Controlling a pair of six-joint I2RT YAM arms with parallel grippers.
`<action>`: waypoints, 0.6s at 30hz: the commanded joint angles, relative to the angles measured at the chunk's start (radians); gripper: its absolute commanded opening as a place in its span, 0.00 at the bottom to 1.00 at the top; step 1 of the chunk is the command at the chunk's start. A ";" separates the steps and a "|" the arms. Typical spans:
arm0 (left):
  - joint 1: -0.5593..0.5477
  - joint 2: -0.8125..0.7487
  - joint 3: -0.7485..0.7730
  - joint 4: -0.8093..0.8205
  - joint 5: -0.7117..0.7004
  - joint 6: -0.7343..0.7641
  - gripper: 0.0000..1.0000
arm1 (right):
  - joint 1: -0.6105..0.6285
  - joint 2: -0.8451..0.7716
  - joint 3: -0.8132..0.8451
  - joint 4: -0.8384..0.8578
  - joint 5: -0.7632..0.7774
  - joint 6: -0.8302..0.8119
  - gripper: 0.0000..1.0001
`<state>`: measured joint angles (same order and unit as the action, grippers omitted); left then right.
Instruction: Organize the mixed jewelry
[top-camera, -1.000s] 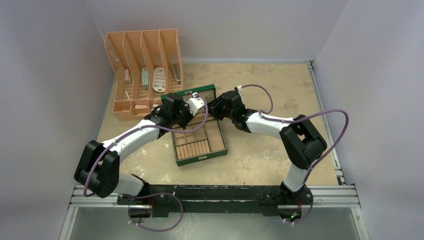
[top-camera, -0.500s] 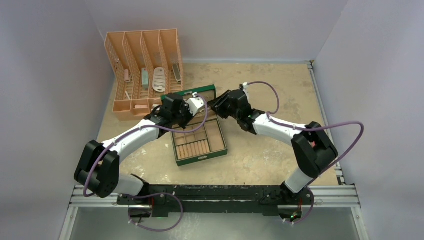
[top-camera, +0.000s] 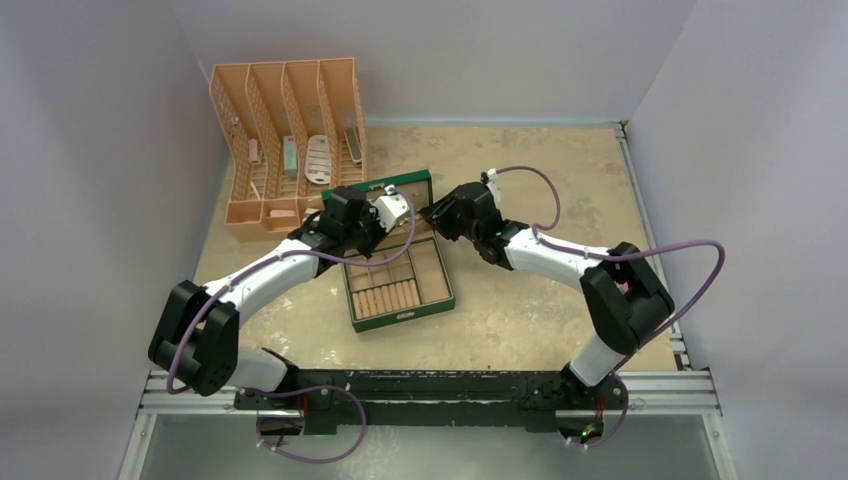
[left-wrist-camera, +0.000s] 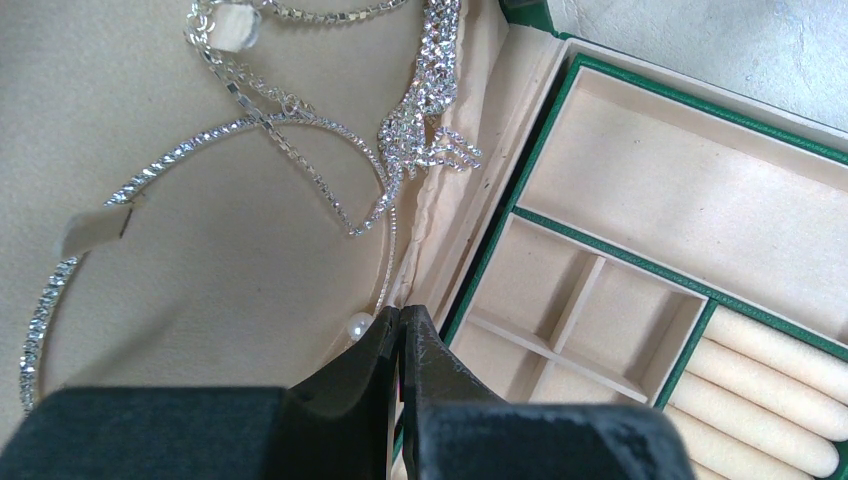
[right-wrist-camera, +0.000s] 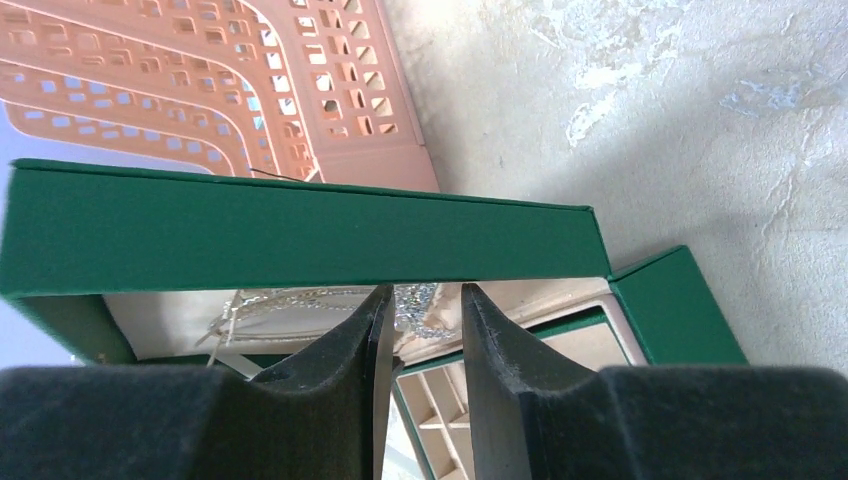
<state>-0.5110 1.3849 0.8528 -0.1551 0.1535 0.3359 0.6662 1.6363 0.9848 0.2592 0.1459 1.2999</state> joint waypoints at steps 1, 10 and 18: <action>-0.004 -0.028 0.038 0.023 0.069 -0.003 0.00 | -0.004 -0.003 -0.005 0.079 -0.017 -0.039 0.33; -0.004 -0.029 0.037 0.021 0.081 -0.003 0.00 | -0.002 0.038 0.018 0.131 -0.042 -0.104 0.33; -0.004 -0.033 0.037 0.018 0.094 0.001 0.00 | 0.004 0.075 0.040 0.147 -0.074 -0.148 0.32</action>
<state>-0.5106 1.3849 0.8528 -0.1581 0.1596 0.3363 0.6666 1.7050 0.9760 0.3584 0.0868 1.1938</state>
